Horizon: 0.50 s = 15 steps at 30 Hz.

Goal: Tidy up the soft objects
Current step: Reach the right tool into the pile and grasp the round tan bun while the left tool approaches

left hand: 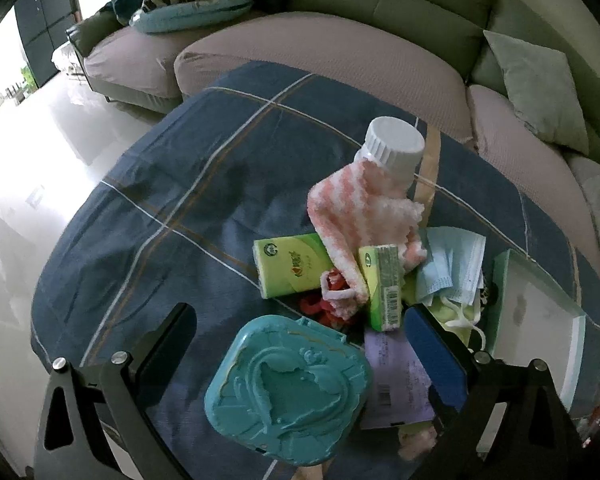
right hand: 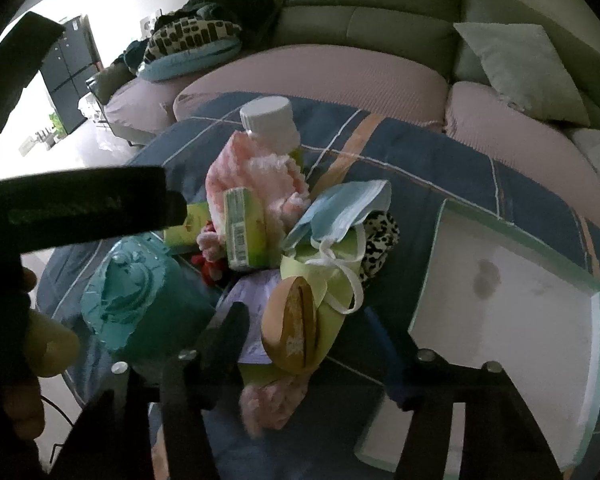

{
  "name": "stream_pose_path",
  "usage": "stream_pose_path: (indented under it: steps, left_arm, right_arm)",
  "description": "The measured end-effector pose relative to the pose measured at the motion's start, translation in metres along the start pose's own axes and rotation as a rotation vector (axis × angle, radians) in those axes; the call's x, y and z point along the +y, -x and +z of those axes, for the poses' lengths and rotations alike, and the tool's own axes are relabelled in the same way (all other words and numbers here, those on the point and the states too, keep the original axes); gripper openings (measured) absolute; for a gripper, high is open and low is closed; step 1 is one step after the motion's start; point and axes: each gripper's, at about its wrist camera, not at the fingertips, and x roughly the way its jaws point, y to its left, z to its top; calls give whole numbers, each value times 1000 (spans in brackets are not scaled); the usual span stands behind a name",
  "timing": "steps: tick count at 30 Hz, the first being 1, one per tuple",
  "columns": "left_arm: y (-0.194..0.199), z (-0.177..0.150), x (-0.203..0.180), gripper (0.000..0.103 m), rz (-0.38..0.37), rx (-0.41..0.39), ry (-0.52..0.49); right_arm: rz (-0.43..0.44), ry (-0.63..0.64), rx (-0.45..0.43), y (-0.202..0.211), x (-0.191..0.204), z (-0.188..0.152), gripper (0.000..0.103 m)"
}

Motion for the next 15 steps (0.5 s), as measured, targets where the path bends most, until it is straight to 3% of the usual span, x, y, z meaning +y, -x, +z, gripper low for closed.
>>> stream_pose_path:
  steps: [3, 6, 15]
  left_arm:
    - [-4, 0, 0, 103, -21, 9, 8]
    - [-4, 0, -1, 103, -24, 11, 6]
    - [-9, -1, -5, 103, -39, 26, -3]
  right_arm:
    - [12, -10, 13, -5, -2, -1, 52]
    - [12, -16, 17, -8, -2, -2, 50]
    - [35, -18, 18, -11, -2, -3, 33]
